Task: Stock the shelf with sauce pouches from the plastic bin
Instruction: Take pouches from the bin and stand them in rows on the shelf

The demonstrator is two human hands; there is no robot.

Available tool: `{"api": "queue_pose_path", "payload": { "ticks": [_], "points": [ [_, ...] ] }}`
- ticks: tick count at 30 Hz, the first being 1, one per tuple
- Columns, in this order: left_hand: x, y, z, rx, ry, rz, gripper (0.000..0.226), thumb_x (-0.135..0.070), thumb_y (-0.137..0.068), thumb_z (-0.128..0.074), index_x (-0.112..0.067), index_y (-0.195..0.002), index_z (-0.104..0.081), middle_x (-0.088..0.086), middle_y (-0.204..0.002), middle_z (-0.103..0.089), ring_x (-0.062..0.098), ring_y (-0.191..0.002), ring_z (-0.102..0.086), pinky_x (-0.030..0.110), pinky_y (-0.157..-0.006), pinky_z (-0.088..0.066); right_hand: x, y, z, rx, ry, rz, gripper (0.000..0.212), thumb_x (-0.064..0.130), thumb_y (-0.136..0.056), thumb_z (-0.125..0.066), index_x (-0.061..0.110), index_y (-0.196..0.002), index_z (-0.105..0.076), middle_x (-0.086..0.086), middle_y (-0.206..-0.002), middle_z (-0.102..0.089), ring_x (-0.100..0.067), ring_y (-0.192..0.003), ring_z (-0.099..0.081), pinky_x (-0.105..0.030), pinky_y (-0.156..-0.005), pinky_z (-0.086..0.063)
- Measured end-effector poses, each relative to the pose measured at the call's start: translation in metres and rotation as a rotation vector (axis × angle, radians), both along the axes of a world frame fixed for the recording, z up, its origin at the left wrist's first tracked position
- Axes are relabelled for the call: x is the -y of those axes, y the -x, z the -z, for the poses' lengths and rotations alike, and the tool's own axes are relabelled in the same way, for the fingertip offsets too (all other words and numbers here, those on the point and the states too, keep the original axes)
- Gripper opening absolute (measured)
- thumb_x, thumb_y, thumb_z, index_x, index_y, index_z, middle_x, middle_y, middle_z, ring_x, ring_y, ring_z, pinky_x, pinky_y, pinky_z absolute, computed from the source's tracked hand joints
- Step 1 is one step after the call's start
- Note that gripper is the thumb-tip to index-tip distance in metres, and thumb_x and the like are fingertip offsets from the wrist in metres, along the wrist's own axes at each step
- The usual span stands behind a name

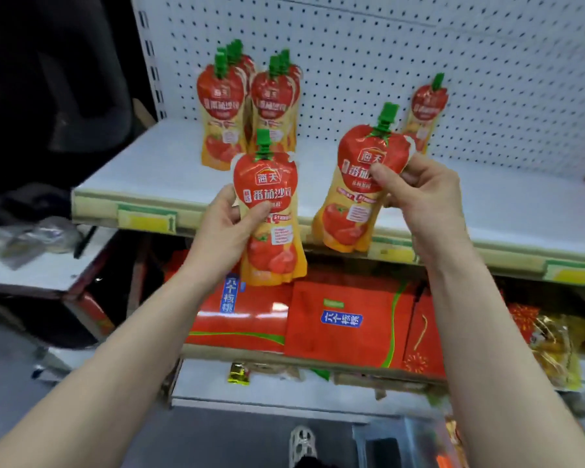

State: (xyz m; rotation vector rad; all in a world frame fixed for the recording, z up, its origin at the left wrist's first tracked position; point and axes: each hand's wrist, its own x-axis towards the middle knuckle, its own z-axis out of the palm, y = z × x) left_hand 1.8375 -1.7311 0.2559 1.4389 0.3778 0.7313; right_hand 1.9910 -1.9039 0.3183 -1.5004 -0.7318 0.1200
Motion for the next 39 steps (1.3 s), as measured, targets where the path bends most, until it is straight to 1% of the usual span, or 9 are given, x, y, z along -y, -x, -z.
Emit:
{"api": "queue_pose_path", "payload": {
  "ticks": [8,10,14,20,24,30,33,36,39],
  "points": [
    [-0.081,-0.019,-0.029,0.083,-0.035,-0.278,0.017,-0.015,-0.092,-0.062,-0.02,-0.108,-0.058,0.002,-0.101,-0.07,0.013,-0.093,-0.068,0.032,-0.08,-0.057,-0.12,-0.049,-0.026,-0.07,0.088,-0.195,0.008,0.007,-0.091,-0.067,0.015,-0.092,-0.067,0.01,-0.075,-0.074,-0.004,-0.07,-0.07,-0.022,-0.063,-0.057],
    [-0.094,-0.023,-0.03,0.085,-0.029,-0.304,0.019,-0.015,-0.093,-0.062,-0.017,-0.111,-0.058,0.003,-0.103,-0.071,0.015,-0.095,-0.069,0.034,-0.08,-0.057,-0.146,-0.062,-0.018,-0.108,0.109,-0.201,0.008,0.007,-0.092,-0.066,0.014,-0.092,-0.066,0.009,-0.076,-0.073,-0.004,-0.069,-0.069,-0.022,-0.061,-0.055],
    [-0.11,-0.03,-0.029,0.065,-0.01,-0.32,0.022,-0.017,-0.093,-0.061,-0.015,-0.115,-0.06,0.006,-0.107,-0.072,0.018,-0.096,-0.07,0.035,-0.082,-0.057,-0.184,-0.084,-0.003,-0.155,0.128,-0.19,0.005,0.009,-0.092,-0.066,0.013,-0.095,-0.066,-0.002,-0.088,-0.073,-0.013,-0.077,-0.07,-0.036,-0.074,-0.058],
    [-0.117,-0.042,-0.028,0.051,0.035,-0.319,0.015,-0.019,-0.093,-0.062,-0.02,-0.108,-0.061,0.003,-0.103,-0.073,0.017,-0.094,-0.071,0.034,-0.081,-0.057,-0.214,-0.095,0.002,-0.132,0.12,-0.193,0.015,0.01,-0.094,-0.063,0.01,-0.109,-0.064,-0.006,-0.099,-0.075,-0.015,-0.087,-0.073,-0.032,-0.071,-0.06],
    [-0.118,-0.05,-0.029,0.057,0.05,-0.288,0.013,-0.017,-0.093,-0.062,-0.019,-0.106,-0.061,0.003,-0.1,-0.074,0.018,-0.091,-0.072,0.032,-0.077,-0.058,-0.224,-0.101,0.006,-0.103,0.139,-0.154,0.019,0.015,-0.093,-0.065,0.012,-0.111,-0.062,-0.007,-0.104,-0.075,-0.019,-0.093,-0.073,-0.042,-0.084,-0.06],
    [-0.111,-0.06,-0.032,0.056,0.052,-0.225,0.022,-0.018,-0.092,-0.062,-0.012,-0.114,-0.06,0.004,-0.102,-0.074,0.02,-0.094,-0.071,0.035,-0.08,-0.058,-0.21,-0.097,0.002,0.078,0.19,0.013,0.026,0.027,-0.089,-0.07,0.021,-0.11,-0.055,0.003,-0.093,-0.07,-0.008,-0.083,-0.068,-0.033,-0.075,-0.057],
    [-0.101,-0.071,-0.033,0.057,0.05,-0.174,0.024,-0.017,-0.092,-0.062,-0.015,-0.115,-0.061,0.001,-0.103,-0.074,0.017,-0.095,-0.071,0.032,-0.079,-0.058,-0.182,-0.087,-0.011,0.163,0.071,0.139,0.014,0.036,-0.091,-0.066,0.027,-0.098,-0.058,0.013,-0.085,-0.065,0.0,-0.076,-0.061,-0.032,-0.076,-0.057],
    [-0.086,-0.087,-0.035,0.062,0.056,-0.102,0.021,-0.016,-0.091,-0.063,-0.021,-0.112,-0.062,0.002,-0.105,-0.074,0.017,-0.097,-0.071,0.032,-0.082,-0.057,-0.153,-0.074,-0.018,0.141,0.114,-0.091,0.015,0.039,-0.095,-0.061,0.026,-0.089,-0.065,0.014,-0.079,-0.067,-0.001,-0.075,-0.062,-0.032,-0.069,-0.054],
    [-0.067,-0.108,-0.036,0.062,0.031,-0.026,0.021,-0.017,-0.091,-0.063,-0.021,-0.112,-0.062,0.002,-0.105,-0.074,0.018,-0.099,-0.07,0.033,-0.084,-0.056,-0.129,-0.079,-0.019,0.056,0.187,-0.339,0.014,0.022,-0.094,-0.066,0.013,-0.103,-0.067,0.005,-0.088,-0.073,-0.009,-0.081,-0.068,-0.027,-0.06,-0.054]
  ]
}}
